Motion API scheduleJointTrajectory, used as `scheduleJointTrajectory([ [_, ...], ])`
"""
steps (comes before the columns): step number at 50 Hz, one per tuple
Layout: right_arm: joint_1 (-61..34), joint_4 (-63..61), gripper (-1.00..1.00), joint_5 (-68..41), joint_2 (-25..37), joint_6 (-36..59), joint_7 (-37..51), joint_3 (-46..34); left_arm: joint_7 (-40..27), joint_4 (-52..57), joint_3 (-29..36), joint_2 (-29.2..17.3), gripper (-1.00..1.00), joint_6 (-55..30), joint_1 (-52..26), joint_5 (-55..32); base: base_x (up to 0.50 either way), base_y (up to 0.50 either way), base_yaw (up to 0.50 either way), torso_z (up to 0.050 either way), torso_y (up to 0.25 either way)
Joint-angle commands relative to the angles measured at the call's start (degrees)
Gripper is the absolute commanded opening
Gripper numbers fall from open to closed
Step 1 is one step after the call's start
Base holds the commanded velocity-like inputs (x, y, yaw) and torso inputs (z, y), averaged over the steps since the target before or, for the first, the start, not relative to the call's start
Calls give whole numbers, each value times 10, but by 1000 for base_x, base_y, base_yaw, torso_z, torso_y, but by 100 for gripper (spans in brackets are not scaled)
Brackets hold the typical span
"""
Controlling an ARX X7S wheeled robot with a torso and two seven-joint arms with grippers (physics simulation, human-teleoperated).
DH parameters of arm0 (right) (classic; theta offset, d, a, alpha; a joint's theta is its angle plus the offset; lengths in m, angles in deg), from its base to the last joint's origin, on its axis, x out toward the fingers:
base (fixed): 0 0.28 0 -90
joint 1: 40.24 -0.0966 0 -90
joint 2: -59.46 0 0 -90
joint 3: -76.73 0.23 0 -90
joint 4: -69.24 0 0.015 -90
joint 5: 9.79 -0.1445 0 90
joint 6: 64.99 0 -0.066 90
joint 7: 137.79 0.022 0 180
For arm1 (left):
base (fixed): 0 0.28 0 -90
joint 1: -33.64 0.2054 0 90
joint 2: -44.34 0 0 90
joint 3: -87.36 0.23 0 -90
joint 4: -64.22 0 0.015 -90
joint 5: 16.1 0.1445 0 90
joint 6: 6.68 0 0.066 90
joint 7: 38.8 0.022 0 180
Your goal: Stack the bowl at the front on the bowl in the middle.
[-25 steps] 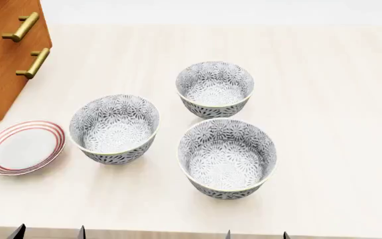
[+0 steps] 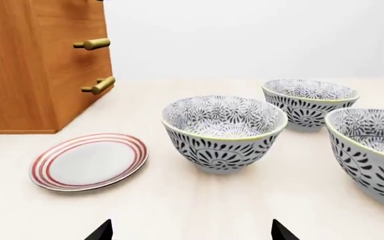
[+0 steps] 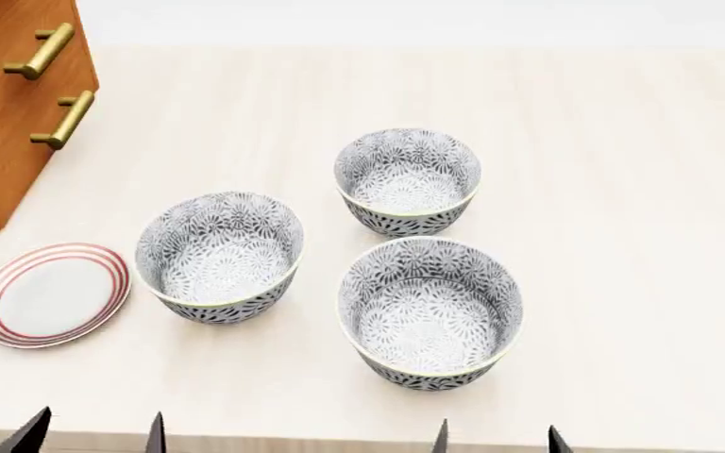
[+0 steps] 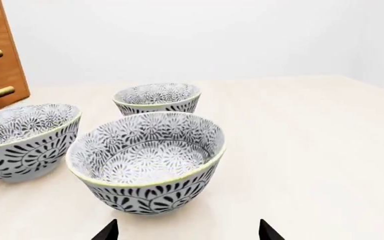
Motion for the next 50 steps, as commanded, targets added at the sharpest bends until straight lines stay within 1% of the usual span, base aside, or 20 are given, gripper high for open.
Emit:
scheduleJointTrajectory([
  [1, -89, -155, 100, -63, 47, 251, 25, 15, -2, 146, 12, -24, 100, -251, -103, -40, 0, 0, 0, 0, 0],
  [2, -123, -166, 100, -73, 55, 297, 28, 22, -9, 162, 6, -20, 100, -279, -134, -46, 0, 0, 0, 0, 0],
  [7, -208, -196, 100, -115, 69, 395, 26, 54, -20, 191, 7, -18, 100, -348, -214, -56, 0, 0, 0, 0, 0],
  [8, -232, -205, 100, -104, 78, 414, 40, 49, -27, 192, 10, -17, 100, -355, -237, -51, 0, 0, 0, 0, 0],
  [12, -280, -226, 100, -113, 88, 467, 46, 49, -33, 197, 5, -14, 100, -392, -282, -61, 0, 0, 0, 0, 0],
  [14, -292, -228, 100, -100, 92, 469, 59, 41, -40, 198, 7, -12, 100, -386, -290, -58, 0, 0, 0, 0, 0],
  [17, -300, -230, 100, -105, 92, 479, 60, 43, -45, 202, 9, -13, 100, -389, -297, -61, 0, 0, 0, 0, 0],
  [23, -305, -209, 100, -98, 96, 462, 60, 37, -50, 203, 10, -19, 100, -383, -298, -62, 0, 0, 0, 0, 0],
  [26, -311, -219, 100, -100, 92, 485, 70, 37, -51, 204, 9, -21, 100, -384, -299, -65, 0, 0, 0, 0, 0],
  [32, -306, -233, 100, -98, 92, 476, 76, 37, -53, 219, 6, -27, 100, -388, -294, -73, 0, 0, 0, 0, 0],
  [34, -305, -235, 100, -80, 94, 473, 93, 25, -55, 220, 7, -28, 100, -385, -291, -73, 0, 29, 0, 0, 0],
  [48, -298, -220, 100, -79, 98, 467, 92, 6, -63, 224, 13, -37, 100, -375, -279, -76, 0, 500, 0, 0, 0],
  [50, -298, -215, 100, -95, 95, 459, 76, 15, -64, 221, 13, -36, 100, -376, -283, -78, 0, 205, 0, 0, 0],
])
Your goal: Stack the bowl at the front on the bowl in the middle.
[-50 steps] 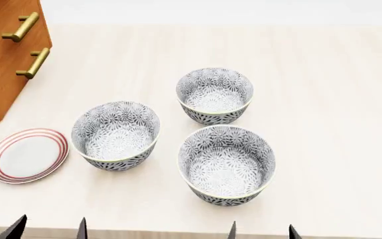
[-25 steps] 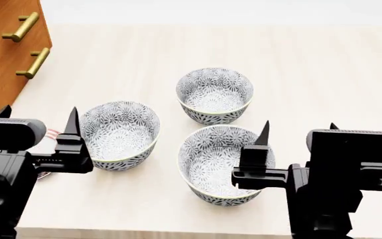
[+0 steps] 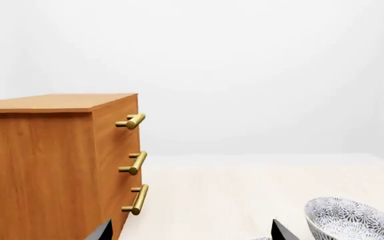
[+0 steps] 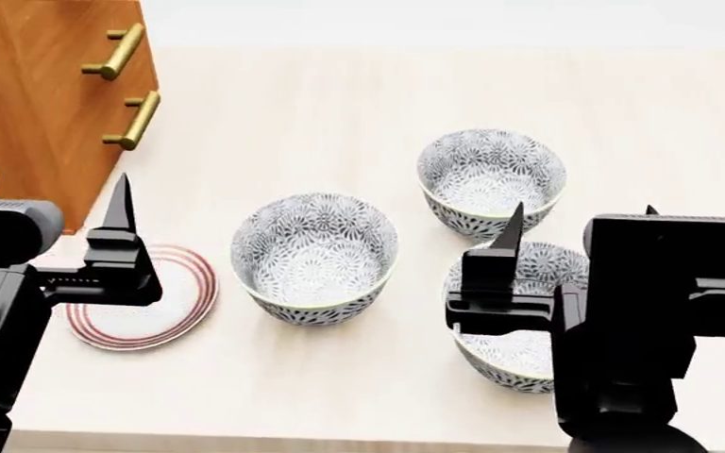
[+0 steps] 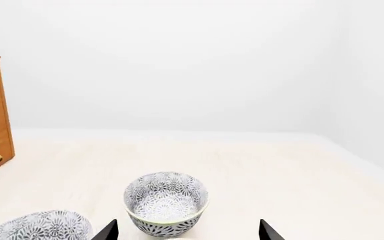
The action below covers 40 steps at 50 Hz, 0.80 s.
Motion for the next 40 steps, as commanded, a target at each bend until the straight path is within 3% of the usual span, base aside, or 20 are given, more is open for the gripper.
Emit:
scheduleJointTrajectory([
  [1, -6, 13, 100, -4, -5, -4, 5, 2, -7, 2, 3, -6, 100, 0, -1, -5, 0, 0, 0, 0, 0],
  [4, -7, 19, 100, 5, 5, -1, 3, -22, -8, -3, 3, -6, 100, 3, -1, -6, 0, 0, 0, 0, 0],
  [40, -7, -2, 100, -17, 17, 13, -4, -30, -23, -1, 14, -18, 100, 7, -2, -22, 500, 0, 0, 0, 0],
])
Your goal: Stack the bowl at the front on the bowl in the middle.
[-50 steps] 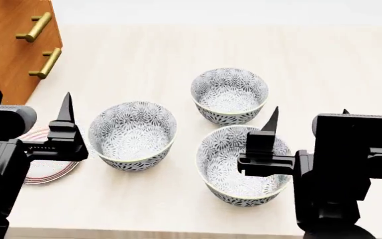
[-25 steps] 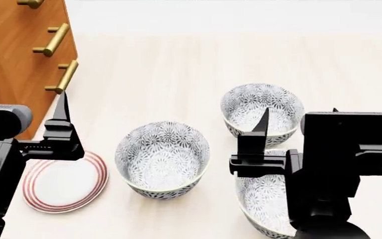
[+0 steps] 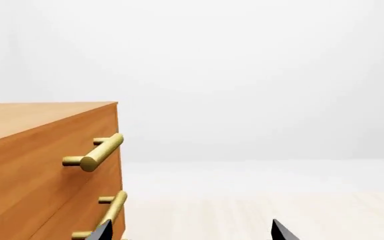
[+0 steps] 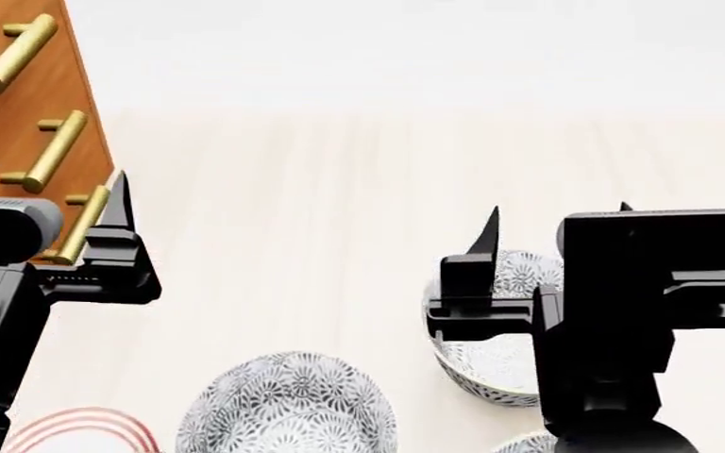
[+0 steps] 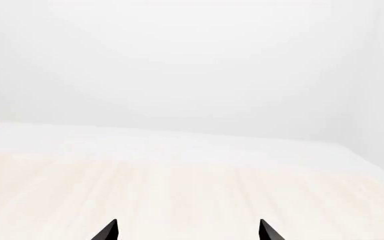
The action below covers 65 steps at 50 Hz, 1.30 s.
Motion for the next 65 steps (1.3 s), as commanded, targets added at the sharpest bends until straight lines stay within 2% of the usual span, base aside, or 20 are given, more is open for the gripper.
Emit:
scheduleJointTrajectory([
  [1, 1, 8, 100, 2, -2, -6, 8, 1, -4, -2, 5, -4, 100, 5, 2, -3, 500, 0, 0, 0, 0],
  [4, -22, 23, 100, -18, -14, 42, 11, 23, -5, -2, 5, -5, 100, 3, 1, -6, 167, 0, 0, 0, 0],
  [11, -17, 28, 100, -11, -7, 26, 9, 7, -8, 1, 6, -7, 100, 2, 1, -9, 0, 0, 0, 0, 0],
  [17, -44, 26, 100, -12, -18, 69, 37, 28, -9, 4, 3, -9, 100, -1, 0, -15, 0, 0, 0, 0, 0],
  [22, -120, -4, 100, -61, -32, 189, 32, 86, -12, 2, 5, -10, 100, 0, -1, -16, 0, 0, 0, 0, 2],
  [27, -219, 32, 100, -95, -29, 324, 43, 123, -13, -3, 4, -10, 100, 2, -3, -18, 0, 0, 0, 0, 0],
  [28, -225, 44, 100, -129, -35, 324, 48, 148, -13, -3, 4, -11, 100, 2, -3, -19, 0, 0, 0, 0, 0],
  [30, -241, 76, 100, -206, -4, 324, 111, 143, -14, -4, 4, -11, 100, 3, -3, -20, 0, 0, 0, 0, 0],
  [32, -263, 167, 100, -378, 41, 324, 257, 141, -15, -2, 5, -11, 100, 2, -4, -21, 0, 0, 0, 0, 0],
  [35, -297, 232, 100, -454, 66, 324, 301, 128, -16, -4, 9, -11, 100, 4, -3, -20, 0, 0, 0, 0, 0],
  [39, -318, 260, 100, -471, 85, 317, 323, 115, -17, -4, 8, -11, 100, 2, -6, -23, 0, 0, 0, 0, 0],
  [43, -322, 305, 100, -533, 97, 319, 355, 117, -18, -5, 12, -13, 100, 6, -4, -23, 0, 0, 0, 0, 0],
  [53, -359, 390, 100, -536, 126, 307, 357, 86, -21, 0, 16, -16, 100, 2, -5, -27, 0, 0, 0, 0, 0],
  [63, -362, 456, 100, -527, 143, 285, 326, 59, -23, -4, 22, -18, 100, 6, -4, -29, 0, 0, 0, 0, 0],
  [64, -346, 503, 100, -498, 147, 256, 278, 24, -24, 6, 28, -20, 100, 1, -1, -28, 0, 0, 0, 0, 0],
  [65, -347, 507, 100, -494, 148, 251, 271, 19, -24, 6, 28, -21, 100, 1, -1, -28, 0, 0, 0, 0, 0],
])
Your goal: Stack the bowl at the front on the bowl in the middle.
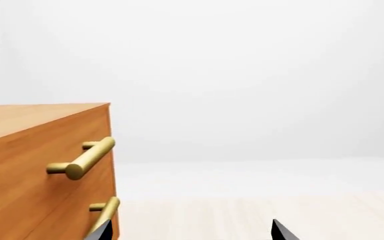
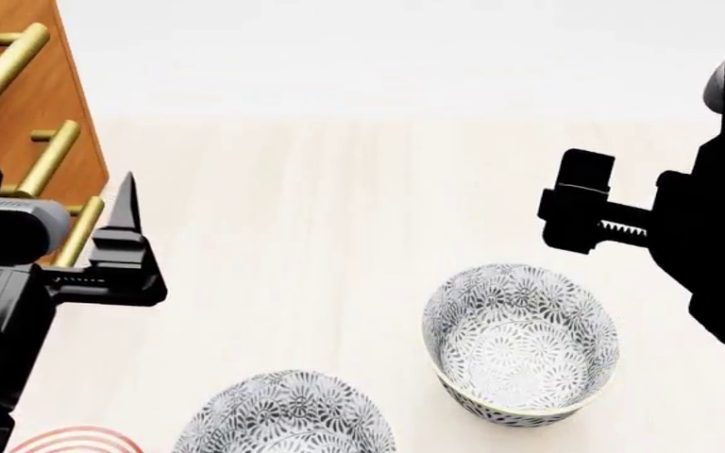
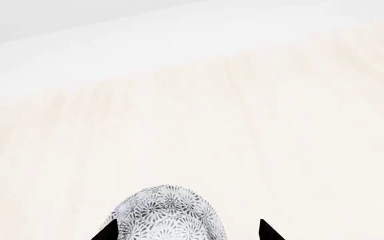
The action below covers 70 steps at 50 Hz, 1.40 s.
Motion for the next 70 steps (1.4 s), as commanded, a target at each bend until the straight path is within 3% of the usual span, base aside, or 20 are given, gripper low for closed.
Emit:
scheduleJointTrajectory([
  [1, -1, 113, 100, 15, 25, -42, -54, -59, -3, 7, 11, -5, 100, -1, 3, -1, 0, 0, 0, 0, 0],
  [31, 8, 249, 100, 89, 22, -141, -187, -157, -10, 3, 20, -13, 100, 2, 3, -9, 0, 0, 0, 0, 0],
  [70, 12, 363, 100, 144, 3, -205, -276, -225, -20, 0, 32, -22, 100, 8, 5, -17, 0, 0, 0, 0, 0],
])
